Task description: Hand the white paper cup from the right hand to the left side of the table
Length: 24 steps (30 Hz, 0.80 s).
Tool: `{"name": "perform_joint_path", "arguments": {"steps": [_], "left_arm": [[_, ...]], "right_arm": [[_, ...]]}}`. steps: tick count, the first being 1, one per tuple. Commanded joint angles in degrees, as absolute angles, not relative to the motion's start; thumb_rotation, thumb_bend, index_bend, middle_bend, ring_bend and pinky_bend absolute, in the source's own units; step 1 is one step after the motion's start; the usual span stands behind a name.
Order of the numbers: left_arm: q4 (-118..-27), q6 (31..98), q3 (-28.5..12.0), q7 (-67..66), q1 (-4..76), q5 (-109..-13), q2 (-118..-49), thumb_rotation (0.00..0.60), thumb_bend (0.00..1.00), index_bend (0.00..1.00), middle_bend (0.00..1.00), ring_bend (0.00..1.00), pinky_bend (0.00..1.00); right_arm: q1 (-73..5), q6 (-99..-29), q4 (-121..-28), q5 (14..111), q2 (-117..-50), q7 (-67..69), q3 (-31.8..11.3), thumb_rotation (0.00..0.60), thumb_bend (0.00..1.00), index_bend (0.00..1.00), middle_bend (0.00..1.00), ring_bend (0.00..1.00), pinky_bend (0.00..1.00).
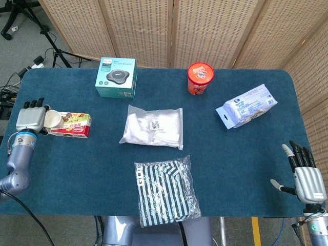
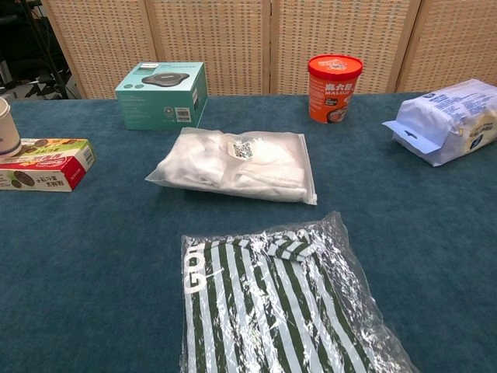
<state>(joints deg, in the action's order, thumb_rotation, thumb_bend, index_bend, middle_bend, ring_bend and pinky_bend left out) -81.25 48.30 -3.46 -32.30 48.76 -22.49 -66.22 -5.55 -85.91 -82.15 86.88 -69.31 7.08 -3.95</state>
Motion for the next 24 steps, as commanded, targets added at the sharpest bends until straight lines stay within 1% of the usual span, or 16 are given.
{"name": "perform_joint_path", "arguments": {"steps": [1, 8, 18, 24], "left_arm": [[-81.57, 48.1, -3.93, -31.85, 48.67, -22.12, -66.4, 0.6, 0.32, 0.32, 0.0, 0.0, 0.0], [-82.86, 46.73, -5.04, -30.96, 49.16, -18.25, -65.91, 0.6, 0.32, 0.32, 0.0, 0.0, 0.0], [-82.05, 46.57, -5.09, -31.28, 49.93, -15.59, -66.48, 0.6, 0.31, 0.32, 0.0, 0.0, 0.0], [-81.57, 45.87, -4.94, -31.3, 50.12, -14.73, -66.65, 0.6, 0.29, 0.29, 0.0, 0.0, 0.0]], "right_arm": [[-5.55, -85.86, -82.1, 86.88, -69.33, 6.95, -3.94, 0.6, 0.05, 0.0, 0.0, 0.0, 0.0], [-5.48, -85.82, -82.24, 86.57, -69.37, 6.43, -4.13, 0.6, 0.05, 0.0, 0.0, 0.0, 0.0], [-5.49, -85.71, -82.24, 86.66, -69.46, 6.23, -4.12, 0.6, 0.05, 0.0, 0.0, 0.0, 0.0], [-5.52, -85.62, -82.27, 86.59, -69.5, 6.25, -4.18, 0.6, 0.05, 0.0, 0.0, 0.0, 0.0]]}}
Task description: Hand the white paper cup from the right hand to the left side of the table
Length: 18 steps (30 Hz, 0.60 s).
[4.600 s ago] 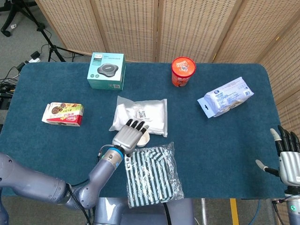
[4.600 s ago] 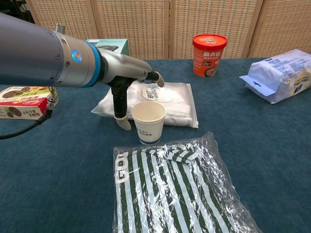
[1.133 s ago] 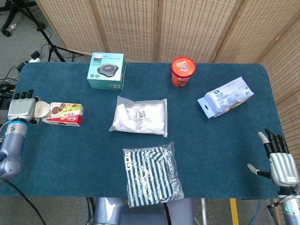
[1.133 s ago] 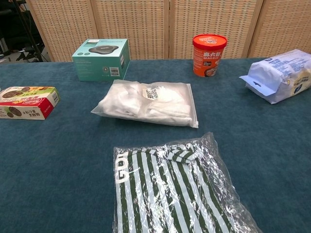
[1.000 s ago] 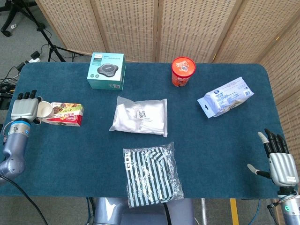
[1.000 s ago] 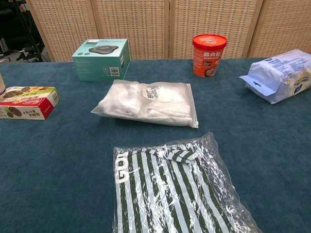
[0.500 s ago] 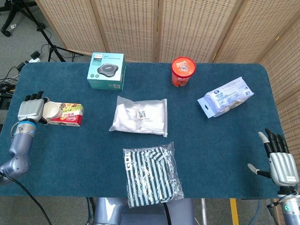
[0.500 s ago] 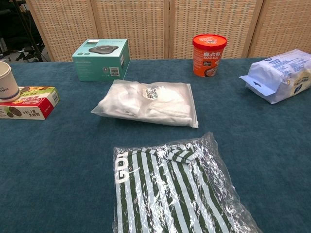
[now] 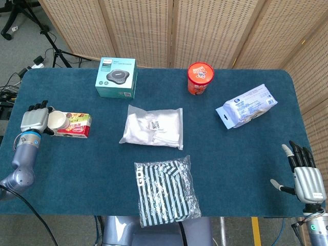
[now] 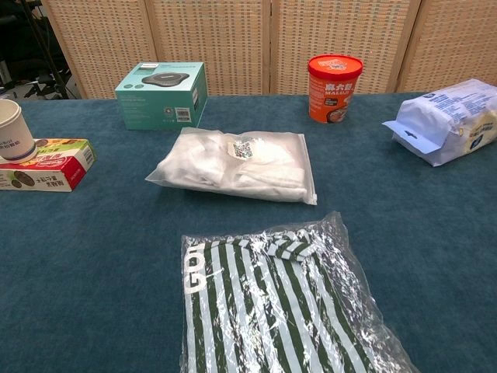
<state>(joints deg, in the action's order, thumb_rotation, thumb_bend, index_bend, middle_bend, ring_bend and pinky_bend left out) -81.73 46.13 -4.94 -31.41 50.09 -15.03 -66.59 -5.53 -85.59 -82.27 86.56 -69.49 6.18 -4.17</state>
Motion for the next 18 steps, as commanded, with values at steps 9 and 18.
{"name": "perform_joint_path", "arguments": {"steps": [9, 18], "left_arm": [[-79.96, 46.08, -4.29, -31.92, 50.37, -13.37, -67.59, 0.6, 0.23, 0.11, 0.0, 0.0, 0.0], [-81.08, 46.56, -5.36, -30.39, 50.01, -14.91, -66.46, 0.6, 0.21, 0.02, 0.0, 0.0, 0.0]], "right_arm": [[-5.44, -85.79, -82.13, 86.61, -69.55, 6.46, -4.28, 0.6, 0.05, 0.0, 0.0, 0.0, 0.0], [-5.4, -85.93, -82.02, 86.59, -69.63, 6.52, -4.41, 0.6, 0.05, 0.0, 0.0, 0.0, 0.0]]}}
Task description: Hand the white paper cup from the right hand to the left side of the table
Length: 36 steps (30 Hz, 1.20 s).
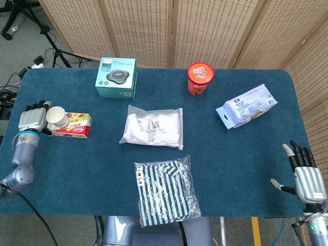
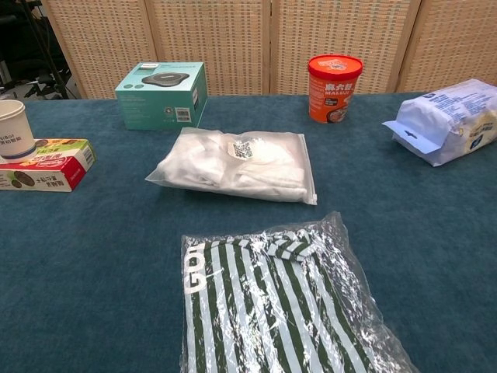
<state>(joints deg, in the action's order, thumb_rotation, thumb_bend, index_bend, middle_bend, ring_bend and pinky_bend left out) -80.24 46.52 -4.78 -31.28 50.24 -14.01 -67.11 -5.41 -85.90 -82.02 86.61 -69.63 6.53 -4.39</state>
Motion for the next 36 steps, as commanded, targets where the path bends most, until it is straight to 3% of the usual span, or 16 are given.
{"name": "perform_joint_path", "arguments": {"steps": [1, 14, 16, 20, 24, 28, 32, 36], "left_arm": [[-81.74, 46.48, -5.71, -29.86, 49.91, -15.39, -65.95, 0.6, 0.21, 0.01, 0.0, 0.0, 0.0], [-104.04, 54.64, -11.6, -20.67, 45.18, -31.56, -52.32, 0.6, 0.18, 0.0, 0.0, 0.0, 0.0], [-109.69, 59.68, -10.81, -19.77, 42.13, -38.28, -50.84, 0.6, 0.18, 0.0, 0.0, 0.0, 0.0], [-114.94, 71.74, -5.01, -20.51, 34.08, -54.89, -53.32, 0.6, 0.19, 0.0, 0.0, 0.0, 0.0], [-113.33, 79.36, 0.79, -22.3, 27.8, -67.11, -57.67, 0.6, 0.2, 0.0, 0.0, 0.0, 0.0], [-109.21, 83.92, 4.26, -20.91, 22.86, -73.46, -62.28, 0.6, 0.2, 0.0, 0.0, 0.0, 0.0], [-102.92, 86.23, 6.97, -19.12, 18.19, -75.16, -66.91, 0.6, 0.2, 0.0, 0.0, 0.0, 0.0], [-95.1, 89.35, 7.14, -17.77, 14.83, -77.39, -71.77, 0.6, 0.2, 0.0, 0.0, 0.0, 0.0]], "right_arm": [[-5.39, -85.93, -82.0, 86.55, -69.64, 6.53, -4.43, 0.6, 0.05, 0.0, 0.0, 0.0, 0.0], [-5.06, -86.99, -82.15, 87.08, -69.58, 7.24, -4.54, 0.6, 0.05, 0.0, 0.0, 0.0, 0.0], [-4.83, -87.43, -82.24, 87.29, -69.35, 7.6, -4.48, 0.6, 0.05, 0.0, 0.0, 0.0, 0.0], [-4.73, -87.44, -82.15, 87.1, -69.2, 7.77, -4.55, 0.6, 0.05, 0.0, 0.0, 0.0, 0.0], [-4.72, -87.31, -82.3, 86.74, -69.06, 7.67, -4.74, 0.6, 0.05, 0.0, 0.0, 0.0, 0.0], [-4.62, -87.44, -82.4, 86.55, -68.98, 7.44, -4.88, 0.6, 0.05, 0.0, 0.0, 0.0, 0.0], [-4.43, -87.74, -82.57, 86.52, -68.97, 6.73, -4.88, 0.6, 0.05, 0.0, 0.0, 0.0, 0.0], [-4.42, -87.8, -82.87, 86.47, -69.13, 5.46, -4.93, 0.6, 0.05, 0.0, 0.0, 0.0, 0.0]]}}
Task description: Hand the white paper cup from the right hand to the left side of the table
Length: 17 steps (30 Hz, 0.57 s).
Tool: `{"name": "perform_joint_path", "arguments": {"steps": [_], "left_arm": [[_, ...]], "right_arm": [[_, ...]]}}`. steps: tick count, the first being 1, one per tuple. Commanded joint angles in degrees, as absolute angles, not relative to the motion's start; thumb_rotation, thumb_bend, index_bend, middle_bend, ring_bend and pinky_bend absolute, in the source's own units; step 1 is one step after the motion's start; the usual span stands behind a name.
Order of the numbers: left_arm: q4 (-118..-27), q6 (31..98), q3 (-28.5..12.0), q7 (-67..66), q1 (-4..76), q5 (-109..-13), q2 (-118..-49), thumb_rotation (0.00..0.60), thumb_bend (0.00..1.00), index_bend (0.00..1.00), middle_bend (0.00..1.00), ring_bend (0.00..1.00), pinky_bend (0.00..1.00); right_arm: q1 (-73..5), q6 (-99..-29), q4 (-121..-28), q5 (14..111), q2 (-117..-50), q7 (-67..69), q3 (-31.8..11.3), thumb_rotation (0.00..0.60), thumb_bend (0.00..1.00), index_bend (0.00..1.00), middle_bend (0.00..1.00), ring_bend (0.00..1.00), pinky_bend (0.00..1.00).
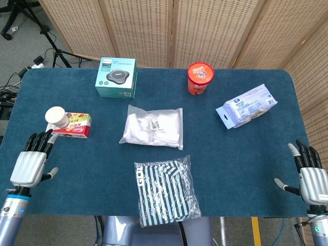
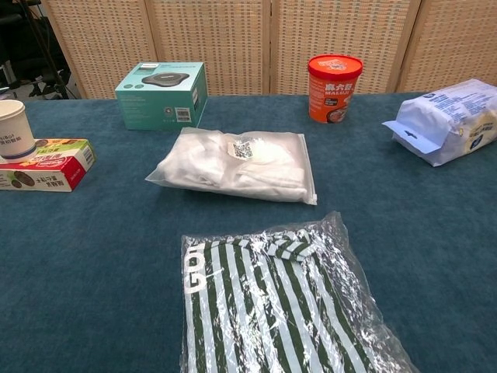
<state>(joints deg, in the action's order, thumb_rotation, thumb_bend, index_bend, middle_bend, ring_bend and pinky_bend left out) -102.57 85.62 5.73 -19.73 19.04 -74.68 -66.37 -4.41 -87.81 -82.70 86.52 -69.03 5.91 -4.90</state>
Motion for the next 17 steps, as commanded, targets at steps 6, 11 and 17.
{"name": "perform_joint_path", "arguments": {"steps": [6, 11, 17], "left_arm": [[-90.68, 88.74, 5.42, -12.35, 13.21, -78.07, -73.17, 0.6, 0.2, 0.0, 0.0, 0.0, 0.0], [-90.3, 89.51, 4.78, -11.62, 12.19, -80.26, -72.84, 0.6, 0.2, 0.0, 0.0, 0.0, 0.0], [-90.16, 88.64, 4.26, -11.13, 11.66, -81.44, -72.69, 0.6, 0.2, 0.0, 0.0, 0.0, 0.0]], "right_arm": [[-4.5, -87.63, -83.49, 86.72, -69.18, 4.2, -4.76, 0.6, 0.05, 0.0, 0.0, 0.0, 0.0], [-4.79, -86.95, -83.58, 86.74, -69.47, 3.19, -4.62, 0.6, 0.05, 0.0, 0.0, 0.0, 0.0], [-5.18, -86.29, -83.78, 86.89, -70.11, 1.62, -4.44, 0.6, 0.05, 0.0, 0.0, 0.0, 0.0]]}}
